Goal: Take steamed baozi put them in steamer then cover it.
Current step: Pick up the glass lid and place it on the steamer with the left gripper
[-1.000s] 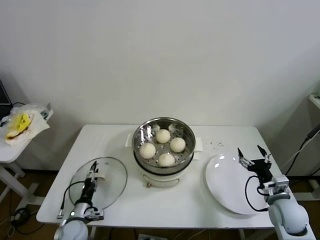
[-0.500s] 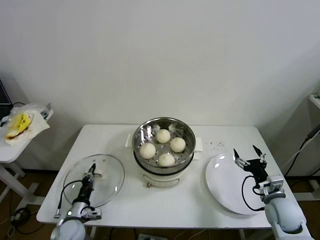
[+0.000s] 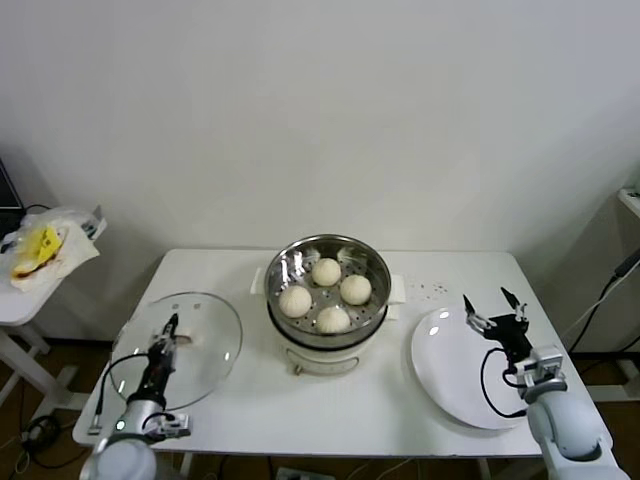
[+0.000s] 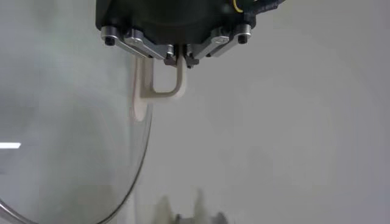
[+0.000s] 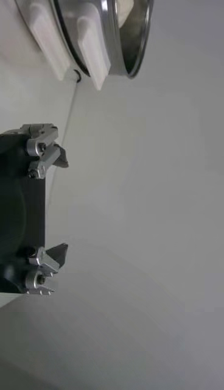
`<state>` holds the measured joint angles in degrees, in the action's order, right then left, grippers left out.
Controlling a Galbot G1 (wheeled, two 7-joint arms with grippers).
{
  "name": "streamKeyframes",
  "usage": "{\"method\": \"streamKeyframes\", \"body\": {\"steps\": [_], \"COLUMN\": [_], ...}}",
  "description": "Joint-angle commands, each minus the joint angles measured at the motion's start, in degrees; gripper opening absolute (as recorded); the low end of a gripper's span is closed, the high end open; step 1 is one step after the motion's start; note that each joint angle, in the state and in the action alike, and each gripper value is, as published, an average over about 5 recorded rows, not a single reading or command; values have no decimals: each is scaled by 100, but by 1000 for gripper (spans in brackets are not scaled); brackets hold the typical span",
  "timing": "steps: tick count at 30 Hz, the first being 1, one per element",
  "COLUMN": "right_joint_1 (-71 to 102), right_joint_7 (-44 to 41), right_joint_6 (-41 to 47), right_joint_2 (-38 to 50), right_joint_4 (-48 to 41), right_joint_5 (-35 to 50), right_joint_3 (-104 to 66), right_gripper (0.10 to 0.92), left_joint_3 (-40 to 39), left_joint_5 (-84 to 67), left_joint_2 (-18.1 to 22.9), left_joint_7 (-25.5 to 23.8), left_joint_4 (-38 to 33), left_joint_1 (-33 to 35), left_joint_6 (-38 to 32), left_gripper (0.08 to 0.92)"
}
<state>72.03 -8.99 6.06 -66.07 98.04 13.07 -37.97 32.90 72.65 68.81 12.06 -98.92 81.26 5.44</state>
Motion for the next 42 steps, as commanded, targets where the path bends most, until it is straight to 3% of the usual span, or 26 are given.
{"method": "streamKeyframes", "body": {"steps": [1, 14, 20, 23, 29, 37, 42], "right_joint_1": [-84, -358, -404, -458, -503, -398, -351], "right_joint_7": [-20, -27, -35, -35, -54, -109, -135], "right_joint_6": [-31, -29, -36, -36, 8, -62, -137], "right_joint_2": [14, -15, -48, -4, 114, 102, 81], "right_joint_4": [-103, -293, -380, -446, -456, -489, -540], "right_joint_5": [-4, -99, -164, -162, -171, -193, -209], "right_joint_3": [65, 276, 299, 320, 330, 140, 34], "right_gripper": [823, 823, 823, 823, 823, 823, 823], "left_joint_3": [-24, -901, -2184, -3112, -4302, -4645, -4807], "left_joint_5": [-334, -1020, -1055, -766, -144, 274, 317], "left_joint_2": [-565, -2296, -2531, -2274, -1029, 172, 536], "left_joint_7": [-251, -1448, -2050, -2439, -3088, -3193, -2958], "left_joint_4": [-1882, -2733, -2683, -2365, -1544, -680, -406], "left_joint_1": [503, -658, -1730, -2654, -3945, -4023, -3910], "left_joint_6": [945, 2453, 3153, 3399, 3756, 3916, 3924], "left_gripper": [150, 150, 150, 150, 150, 150, 150]}}
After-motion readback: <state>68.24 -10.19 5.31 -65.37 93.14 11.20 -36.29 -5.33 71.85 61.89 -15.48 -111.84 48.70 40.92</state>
